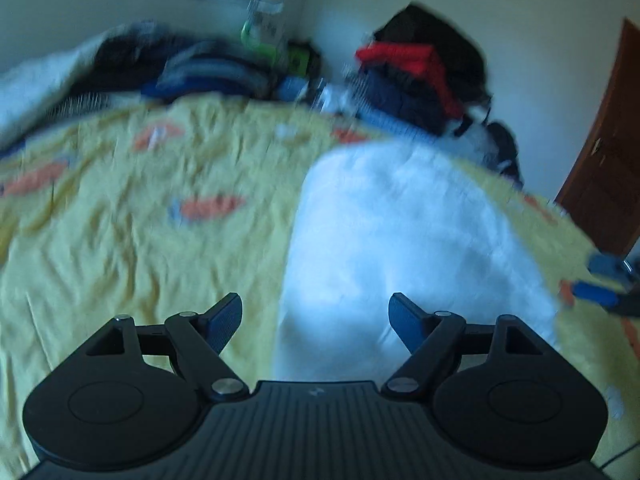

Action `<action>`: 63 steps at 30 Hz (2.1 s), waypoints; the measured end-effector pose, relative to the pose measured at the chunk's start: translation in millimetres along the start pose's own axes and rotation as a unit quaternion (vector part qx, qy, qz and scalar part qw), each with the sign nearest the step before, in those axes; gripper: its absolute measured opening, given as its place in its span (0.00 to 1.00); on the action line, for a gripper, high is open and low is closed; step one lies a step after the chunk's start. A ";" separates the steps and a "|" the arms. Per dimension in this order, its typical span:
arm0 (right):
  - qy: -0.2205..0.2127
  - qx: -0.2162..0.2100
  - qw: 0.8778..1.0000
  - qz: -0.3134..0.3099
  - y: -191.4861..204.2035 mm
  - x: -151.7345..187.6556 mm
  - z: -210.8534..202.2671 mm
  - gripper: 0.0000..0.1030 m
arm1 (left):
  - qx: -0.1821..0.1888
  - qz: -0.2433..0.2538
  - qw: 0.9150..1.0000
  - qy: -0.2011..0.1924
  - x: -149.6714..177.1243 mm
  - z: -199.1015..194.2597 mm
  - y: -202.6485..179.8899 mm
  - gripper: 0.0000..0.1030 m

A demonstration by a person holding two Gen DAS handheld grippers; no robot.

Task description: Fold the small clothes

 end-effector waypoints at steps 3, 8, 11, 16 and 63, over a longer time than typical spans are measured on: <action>-0.015 -0.024 0.999 -0.026 15.8 -34.3 27.9 0.92 | 0.003 0.039 0.999 -0.032 -8.6 -2.4 -24.9 0.78; 0.027 -0.052 0.998 -0.022 24.8 -79.6 122.7 0.87 | -0.011 0.096 0.995 -0.026 -5.8 33.4 -62.3 0.78; 0.070 -0.039 0.996 -0.041 35.2 -83.6 174.4 0.86 | -0.020 0.136 0.990 -0.024 2.3 50.6 -77.1 0.78; 0.124 0.068 0.983 -0.112 21.4 -64.5 237.6 0.94 | -0.010 0.168 0.986 -0.010 12.6 70.6 -82.8 0.79; 0.167 -0.042 0.982 0.077 -40.8 17.1 120.5 0.34 | 0.089 -0.078 0.984 0.132 -14.8 73.9 44.7 0.61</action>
Point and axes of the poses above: each gripper's, at about its wrist camera, not at the fingertips, and z roughly the way its jaws point, y to its left, x to its underside, the point moved 1 cm from there along z, roughly the way its jaws point, and after that the axes turned 2 degrees about y, right-handed, at the moved point
